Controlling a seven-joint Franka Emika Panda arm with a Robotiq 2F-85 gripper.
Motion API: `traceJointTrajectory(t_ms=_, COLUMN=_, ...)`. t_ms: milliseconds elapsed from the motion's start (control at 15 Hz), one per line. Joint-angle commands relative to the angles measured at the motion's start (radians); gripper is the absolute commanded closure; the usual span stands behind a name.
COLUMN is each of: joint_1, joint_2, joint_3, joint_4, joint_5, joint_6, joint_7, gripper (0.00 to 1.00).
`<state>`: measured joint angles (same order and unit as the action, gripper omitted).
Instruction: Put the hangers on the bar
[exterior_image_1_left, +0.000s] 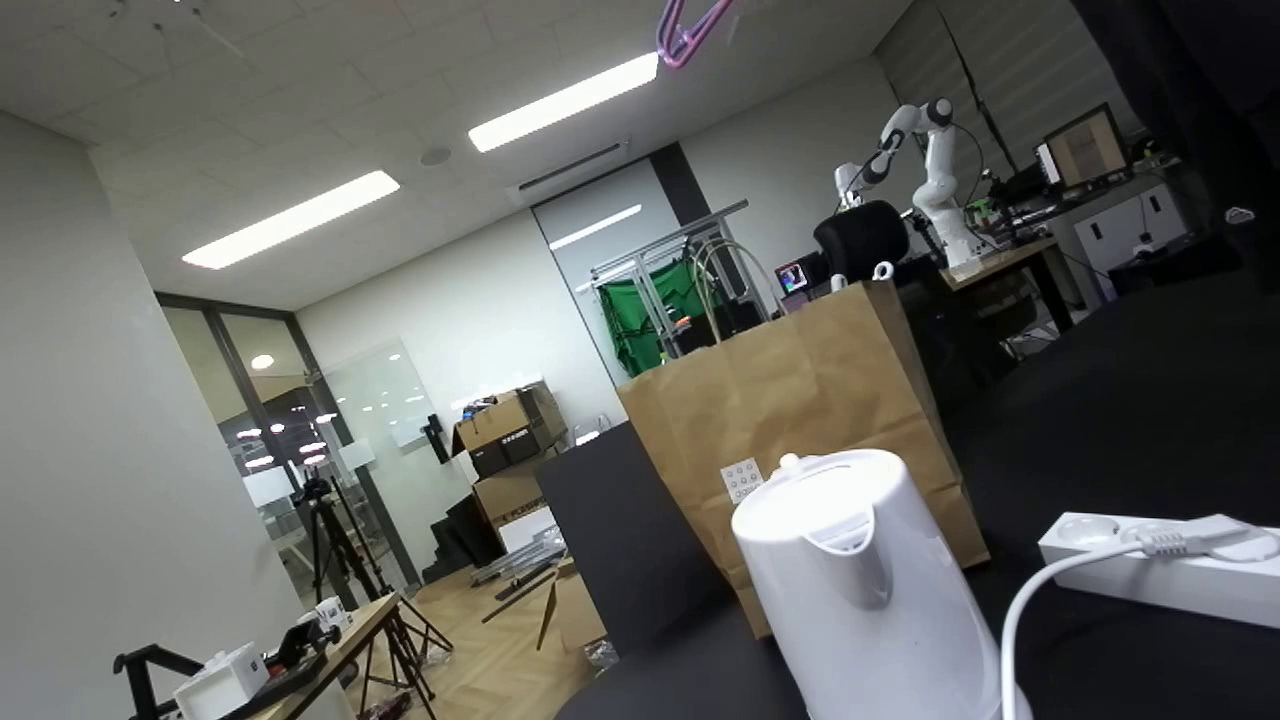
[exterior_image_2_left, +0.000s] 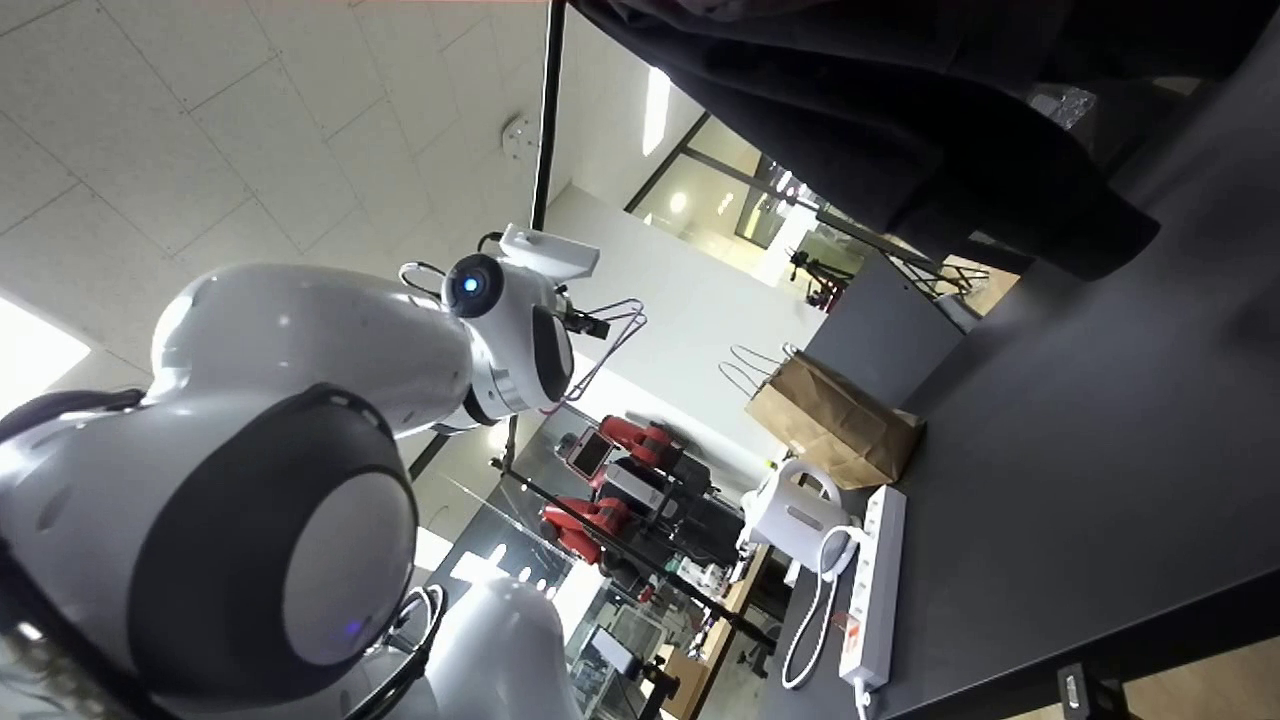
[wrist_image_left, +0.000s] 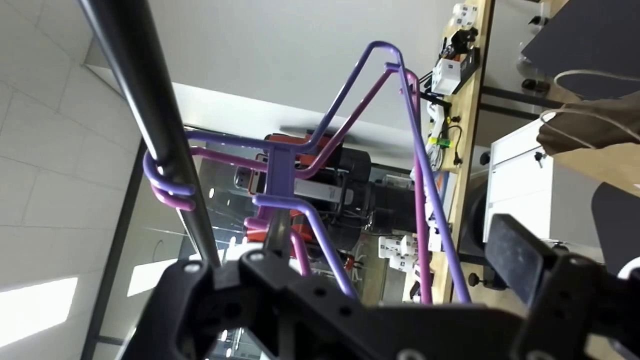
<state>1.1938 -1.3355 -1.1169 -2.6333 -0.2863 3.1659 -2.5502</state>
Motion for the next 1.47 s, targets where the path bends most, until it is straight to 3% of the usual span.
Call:
traceJointTrajectory(t_ms=0, joint_1=-0.119, joint_2=0.118, joint_3=0.084, joint_4=-0.030, joint_5=0.028, joint_6=-0.024, joint_7=0.081, gripper=0.00)
traceJointTrajectory(t_ms=267, joint_1=-0.308, joint_2=0.218, joint_3=0.216, joint_4=-0.067, joint_5=0.053, joint_6=-0.123, joint_7=0.158, gripper=0.00)
traceJointTrajectory(t_ms=600, joint_1=-0.614, joint_2=0.283, joint_3=0.469, joint_4=-0.094, joint_5=0.073, joint_6=-0.290, joint_7=0.226, gripper=0.00)
traceJointTrajectory(t_ms=733, joint_1=-0.708, joint_2=0.263, joint_3=0.569, joint_4=-0.095, joint_5=0.097, joint_6=-0.415, joint_7=0.227, gripper=0.00)
traceJointTrajectory(t_ms=867, joint_1=-0.743, joint_2=0.216, joint_3=0.637, joint_4=-0.083, joint_5=0.155, joint_6=-0.605, joint_7=0.191, gripper=0.00)
traceJointTrajectory(t_ms=1067, joint_1=-0.738, joint_2=0.172, joint_3=0.691, joint_4=-0.063, joint_5=0.284, joint_6=-0.864, joint_7=0.146, gripper=0.00)
traceJointTrajectory(t_ms=1400, joint_1=-0.772, joint_2=0.132, joint_3=0.728, joint_4=-0.002, joint_5=0.422, joint_6=-1.239, joint_7=0.121, gripper=0.00)
